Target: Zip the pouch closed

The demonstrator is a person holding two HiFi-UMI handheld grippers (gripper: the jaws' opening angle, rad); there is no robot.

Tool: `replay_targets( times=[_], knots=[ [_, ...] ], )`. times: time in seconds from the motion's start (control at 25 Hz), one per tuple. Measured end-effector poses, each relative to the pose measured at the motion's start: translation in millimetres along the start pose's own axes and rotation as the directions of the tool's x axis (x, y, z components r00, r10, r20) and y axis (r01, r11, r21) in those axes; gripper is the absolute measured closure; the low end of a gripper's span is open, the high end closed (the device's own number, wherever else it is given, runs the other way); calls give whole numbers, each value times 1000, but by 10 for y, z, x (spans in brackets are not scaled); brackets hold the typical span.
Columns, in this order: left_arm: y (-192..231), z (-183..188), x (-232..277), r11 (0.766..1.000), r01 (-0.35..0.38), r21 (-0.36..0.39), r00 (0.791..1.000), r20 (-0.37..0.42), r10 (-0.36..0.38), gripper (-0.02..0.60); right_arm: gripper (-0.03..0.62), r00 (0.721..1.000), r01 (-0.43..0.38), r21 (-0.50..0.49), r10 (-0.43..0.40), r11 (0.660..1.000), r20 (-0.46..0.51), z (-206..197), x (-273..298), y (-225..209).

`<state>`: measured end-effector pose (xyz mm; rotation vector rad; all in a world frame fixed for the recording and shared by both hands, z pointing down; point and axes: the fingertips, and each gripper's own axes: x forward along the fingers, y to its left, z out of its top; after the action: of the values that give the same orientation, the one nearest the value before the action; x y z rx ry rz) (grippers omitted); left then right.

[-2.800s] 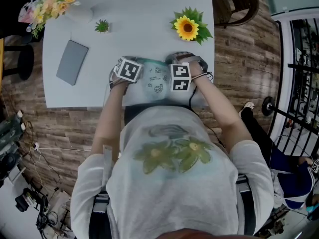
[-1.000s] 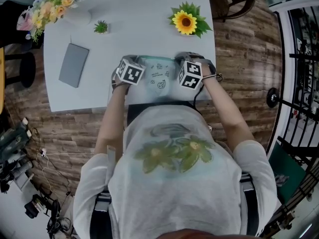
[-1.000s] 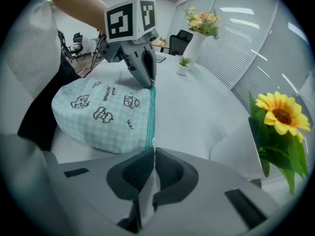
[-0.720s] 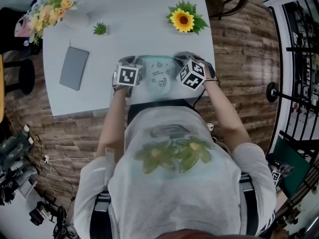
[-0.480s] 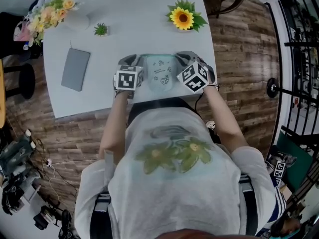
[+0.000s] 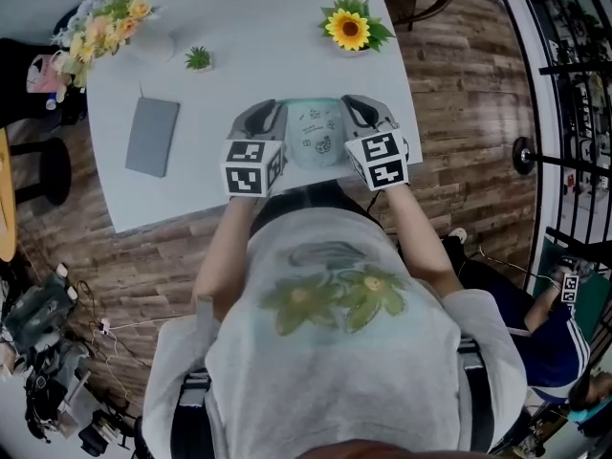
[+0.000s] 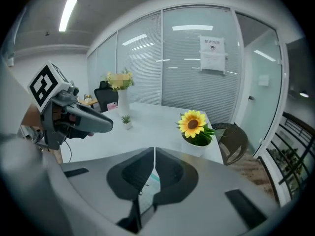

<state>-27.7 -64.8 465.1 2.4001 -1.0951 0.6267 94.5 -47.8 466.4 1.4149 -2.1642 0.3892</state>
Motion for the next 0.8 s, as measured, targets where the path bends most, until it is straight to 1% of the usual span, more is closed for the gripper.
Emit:
replay_targets(
  times=[0.08, 0.16, 0.24, 0.28, 0.52, 0.8],
  knots=[
    [-112, 102, -48, 1000, 31, 2, 999, 24, -31, 519, 574, 999, 17, 25, -17, 1000, 26, 76, -71, 54],
    [-203, 173, -89, 999, 46, 18, 998, 34, -47, 534, 574, 999, 35, 40, -37, 999, 39, 132, -143, 101],
    [-285, 214, -130, 998, 55, 33, 998, 37, -57, 571, 574, 997, 61, 59, -64, 996, 46, 168, -224, 123],
    [-327, 231, -153, 997, 62, 39, 997, 41, -64, 575, 575, 996, 73, 71, -77, 995, 53, 190, -271, 130],
    [-522, 357, -297, 994, 97, 51, 991, 88, -101, 577, 577, 986, 108, 113, -121, 988, 118, 353, -553, 203],
    [-564, 438, -452, 992, 111, 62, 986, 114, -117, 578, 577, 983, 93, 111, -109, 989, 151, 498, -709, 384]
  ],
)
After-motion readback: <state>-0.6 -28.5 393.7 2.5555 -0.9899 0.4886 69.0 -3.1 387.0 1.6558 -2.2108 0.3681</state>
